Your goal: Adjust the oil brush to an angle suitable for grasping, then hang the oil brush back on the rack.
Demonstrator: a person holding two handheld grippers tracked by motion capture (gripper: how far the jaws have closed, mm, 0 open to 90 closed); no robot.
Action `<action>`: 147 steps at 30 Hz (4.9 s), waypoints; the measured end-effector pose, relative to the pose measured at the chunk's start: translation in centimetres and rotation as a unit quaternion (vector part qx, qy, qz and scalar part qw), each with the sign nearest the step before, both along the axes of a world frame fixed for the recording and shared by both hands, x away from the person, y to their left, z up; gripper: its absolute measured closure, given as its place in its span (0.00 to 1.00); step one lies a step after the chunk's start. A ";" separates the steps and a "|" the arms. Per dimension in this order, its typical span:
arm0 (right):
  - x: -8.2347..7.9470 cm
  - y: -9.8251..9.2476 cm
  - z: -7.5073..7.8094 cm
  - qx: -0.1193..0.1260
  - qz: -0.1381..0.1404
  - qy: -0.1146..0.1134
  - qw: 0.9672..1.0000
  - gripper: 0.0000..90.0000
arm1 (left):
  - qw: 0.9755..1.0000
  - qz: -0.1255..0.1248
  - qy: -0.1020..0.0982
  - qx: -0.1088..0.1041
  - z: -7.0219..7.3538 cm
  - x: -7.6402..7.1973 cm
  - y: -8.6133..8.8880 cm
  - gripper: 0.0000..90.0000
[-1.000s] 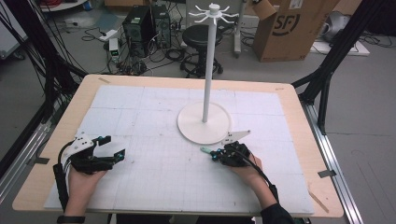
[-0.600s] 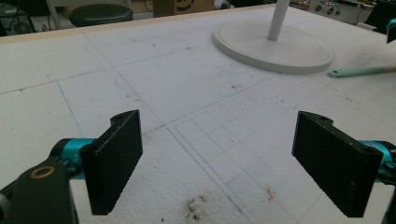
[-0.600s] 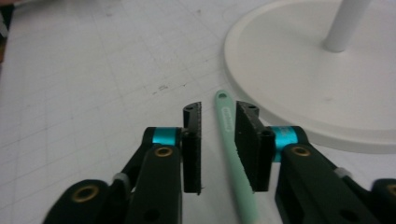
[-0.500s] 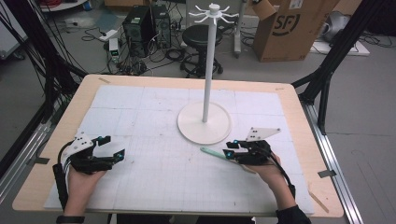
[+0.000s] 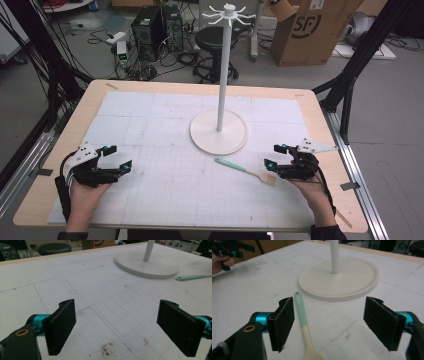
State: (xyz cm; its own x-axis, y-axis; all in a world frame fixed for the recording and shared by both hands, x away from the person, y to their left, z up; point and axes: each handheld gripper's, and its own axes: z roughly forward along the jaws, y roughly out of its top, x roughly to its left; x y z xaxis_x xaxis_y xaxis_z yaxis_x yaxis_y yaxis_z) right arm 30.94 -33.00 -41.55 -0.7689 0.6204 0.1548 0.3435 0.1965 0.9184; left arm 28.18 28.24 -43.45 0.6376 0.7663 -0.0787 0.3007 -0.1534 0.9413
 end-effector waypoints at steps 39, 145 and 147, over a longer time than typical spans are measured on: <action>0.4 1.1 -1.5 -0.048 0.022 0.006 0.999 0.22 | 1.000 0.000 -0.001 -0.001 0.2 -0.2 0.0 0.18; -0.7 3.1 3.6 -0.069 0.049 -0.021 0.996 0.92 | 1.000 -0.003 0.010 0.008 -0.3 0.1 -0.2 0.18; -0.7 2.9 4.7 -0.066 0.045 -0.028 0.996 0.92 | 1.000 -0.003 0.012 0.008 -0.4 0.1 -0.2 0.18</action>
State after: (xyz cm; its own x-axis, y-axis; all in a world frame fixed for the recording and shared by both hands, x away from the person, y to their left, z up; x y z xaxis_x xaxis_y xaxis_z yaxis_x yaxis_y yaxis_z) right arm 30.21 -30.07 -36.87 -0.8280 0.5598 0.0315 0.2677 0.3454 0.8995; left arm 28.33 28.05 -43.86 0.6396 0.7643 -0.0822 0.3228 -0.1701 0.9311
